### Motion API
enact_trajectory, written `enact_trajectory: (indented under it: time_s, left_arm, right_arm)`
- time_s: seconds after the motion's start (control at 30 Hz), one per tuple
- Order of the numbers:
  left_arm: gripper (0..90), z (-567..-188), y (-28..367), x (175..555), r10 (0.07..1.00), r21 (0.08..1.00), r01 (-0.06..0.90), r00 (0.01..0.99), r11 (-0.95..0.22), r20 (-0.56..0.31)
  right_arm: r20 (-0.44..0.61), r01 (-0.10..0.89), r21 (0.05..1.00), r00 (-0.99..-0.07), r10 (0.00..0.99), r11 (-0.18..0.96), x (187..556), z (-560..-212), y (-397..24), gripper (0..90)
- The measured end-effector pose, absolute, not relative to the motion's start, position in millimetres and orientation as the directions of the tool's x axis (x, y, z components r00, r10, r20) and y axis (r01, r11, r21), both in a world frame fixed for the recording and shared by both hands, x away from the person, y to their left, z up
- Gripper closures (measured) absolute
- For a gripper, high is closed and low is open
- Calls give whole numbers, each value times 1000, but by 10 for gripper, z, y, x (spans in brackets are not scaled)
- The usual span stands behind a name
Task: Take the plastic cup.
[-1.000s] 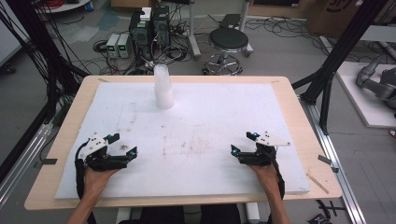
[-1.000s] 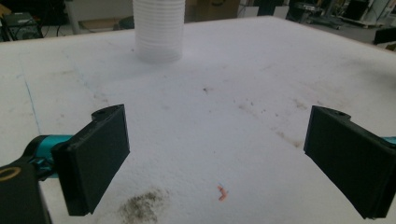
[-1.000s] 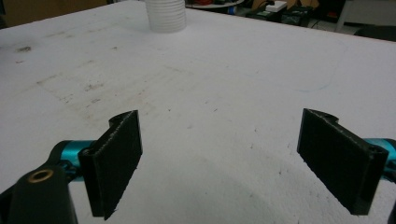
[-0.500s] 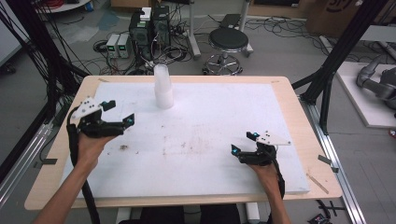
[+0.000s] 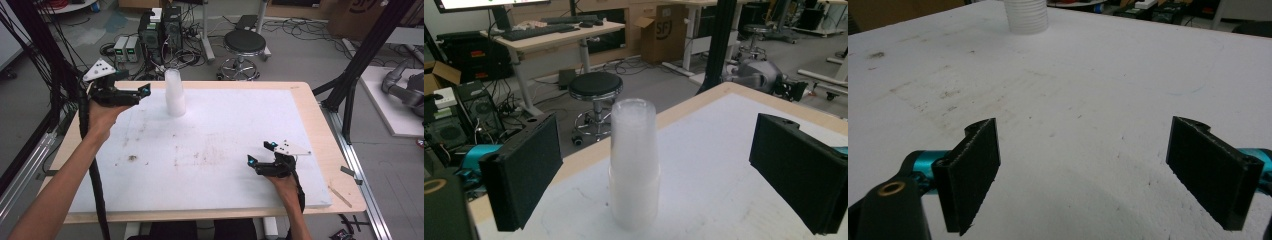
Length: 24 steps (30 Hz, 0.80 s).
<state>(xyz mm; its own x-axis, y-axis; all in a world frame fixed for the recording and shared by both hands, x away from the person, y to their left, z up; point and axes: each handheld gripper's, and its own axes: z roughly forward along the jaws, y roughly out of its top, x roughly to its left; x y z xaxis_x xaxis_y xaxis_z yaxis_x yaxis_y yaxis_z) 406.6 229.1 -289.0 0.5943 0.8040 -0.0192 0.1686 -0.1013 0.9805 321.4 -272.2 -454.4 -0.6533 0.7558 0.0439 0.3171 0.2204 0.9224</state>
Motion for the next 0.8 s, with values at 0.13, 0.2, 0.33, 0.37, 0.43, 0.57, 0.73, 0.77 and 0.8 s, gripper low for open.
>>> enact_trajectory:
  time_s: [0.13,0.2,0.33,0.37,0.43,0.57,0.73,0.77,0.8]
  left_arm:
    - [67,-2829,2233,4227,802,977,184,597,-109,-23]
    - [67,-2821,2193,4314,801,973,200,598,-113,-30]
    - [67,-2819,2106,4488,802,969,219,597,-113,-41]
    - [67,-2821,2084,4531,802,968,227,596,-112,-47]
    - [67,-2825,2039,4610,801,965,235,597,-118,-47]
    - [67,-2851,1960,4750,800,960,252,597,-125,-52]
    - [67,-2941,1895,4877,809,950,286,583,-123,-71]
    - [67,-2956,1884,4895,810,949,290,581,-122,-74]
    - [67,-2970,1876,4913,810,949,291,581,-122,-74]
  right_arm:
    - [47,320,922,-653,756,219,3215,-4544,-2723,140]
    - [47,320,922,-653,756,219,3215,-4544,-2724,140]
    - [54,324,921,-653,756,215,3215,-4543,-2728,140]
    - [57,325,922,-652,756,211,3216,-4543,-2730,140]
    - [55,323,923,-650,758,210,3217,-4543,-2733,140]
    - [62,331,920,-649,758,208,3216,-4543,-2728,140]
    - [55,326,921,-650,758,213,3217,-4544,-2729,140]
    - [56,326,922,-649,758,211,3216,-4543,-2728,140]
    - [57,327,921,-649,758,211,3214,-4543,-2727,140]
